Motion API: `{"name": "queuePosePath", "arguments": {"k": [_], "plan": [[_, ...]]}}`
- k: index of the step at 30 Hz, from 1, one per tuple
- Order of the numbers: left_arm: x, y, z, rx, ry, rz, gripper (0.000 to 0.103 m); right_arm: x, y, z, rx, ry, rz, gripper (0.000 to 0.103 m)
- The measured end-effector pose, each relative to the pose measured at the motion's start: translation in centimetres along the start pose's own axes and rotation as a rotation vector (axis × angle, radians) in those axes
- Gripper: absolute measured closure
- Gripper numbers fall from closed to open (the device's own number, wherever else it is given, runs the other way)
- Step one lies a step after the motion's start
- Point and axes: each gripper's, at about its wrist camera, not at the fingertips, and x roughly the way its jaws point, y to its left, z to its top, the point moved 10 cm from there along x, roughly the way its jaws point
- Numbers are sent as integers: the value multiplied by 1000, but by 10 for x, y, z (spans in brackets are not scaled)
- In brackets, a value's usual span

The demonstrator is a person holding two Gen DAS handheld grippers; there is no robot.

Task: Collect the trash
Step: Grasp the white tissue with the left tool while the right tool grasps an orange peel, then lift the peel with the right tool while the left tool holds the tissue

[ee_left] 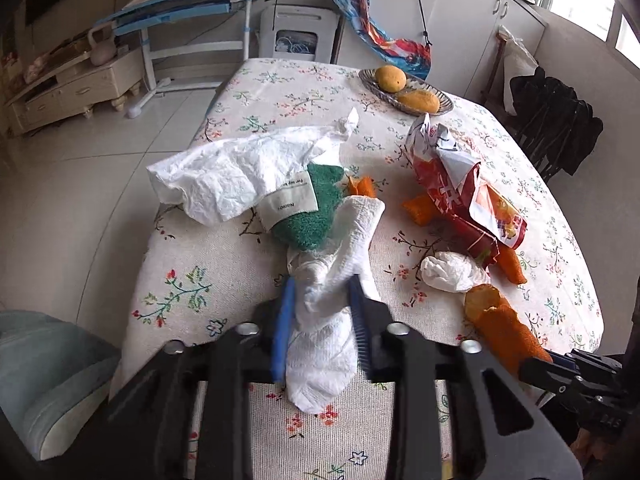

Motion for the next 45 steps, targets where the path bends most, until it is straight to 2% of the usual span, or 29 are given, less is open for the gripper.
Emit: {"name": "queuePosePath", "arguments": {"k": [2, 6, 11, 12, 13, 14, 15, 16, 17, 19, 21, 23, 25, 26, 27, 28, 30, 32, 33, 36, 40, 45], "plan": [[-5, 0, -2, -13, -7, -24, 94, -4, 2, 3, 26, -13, 32, 83], [-31, -2, -7, -4, -39, -56, 95, -14, 7, 9, 71, -51, 99, 84], [-45, -3, -21, 8, -40, -61, 95, -15, 10, 9, 9, -59, 29, 84], [-42, -2, -25, 17, -28, -53, 95, -14, 12, 8, 1, -52, 25, 81], [-41, -1, -30, 20, -18, -42, 94, -12, 12, 7, -10, -44, 19, 64], [-40, 1, -34, 17, -10, -35, 94, -10, 14, 7, -23, -45, 14, 53], [-40, 2, -37, 12, -8, -36, 92, -8, 15, 7, -38, -48, 8, 38], [-40, 3, -39, 10, -9, -32, 84, -6, 17, 6, -61, -47, -6, 38], [-42, 4, -40, 11, -19, -17, 70, -1, 20, 6, -88, -37, -18, 38], [-44, 6, -37, 19, -52, 16, 49, 9, 23, 5, -144, -17, -61, 38], [-46, 5, -32, 31, -70, 36, 42, 16, 25, 3, -216, -16, -118, 38], [-43, 0, -28, 53, -73, 44, 35, 20, 25, 1, -274, -12, -172, 43], [-37, -6, -27, 86, -62, 60, 34, 23, 23, 1, -320, -12, -222, 57], [-35, -9, -29, 101, -56, 61, 34, 22, 21, 1, -327, -12, -233, 64], [-33, -12, -30, 114, -50, 63, 34, 22, 19, 1, -320, -6, -231, 78], [-31, -14, -32, 127, -46, 66, 34, 22, 17, 2, -310, -8, -229, 80], [-25, -18, -38, 131, -26, 44, 55, 20, 13, 1, -275, -11, -197, 82], [-26, -17, -41, 110, -20, 29, 80, 16, 10, 1, -209, -10, -141, 83], [-28, -16, -43, 99, -9, 15, 87, 14, 8, 1, -176, -13, -112, 83], [-46, -14, -40, 92, -52, 23, 88, 2, 14, 1, -90, -44, -8, 83], [-85, -14, -33, 82, -142, 32, 88, -20, 29, 9, -36, -122, 115, 83], [-128, -19, -30, 89, -226, 33, 88, -48, 49, 7, -32, -199, 202, 83]]}}
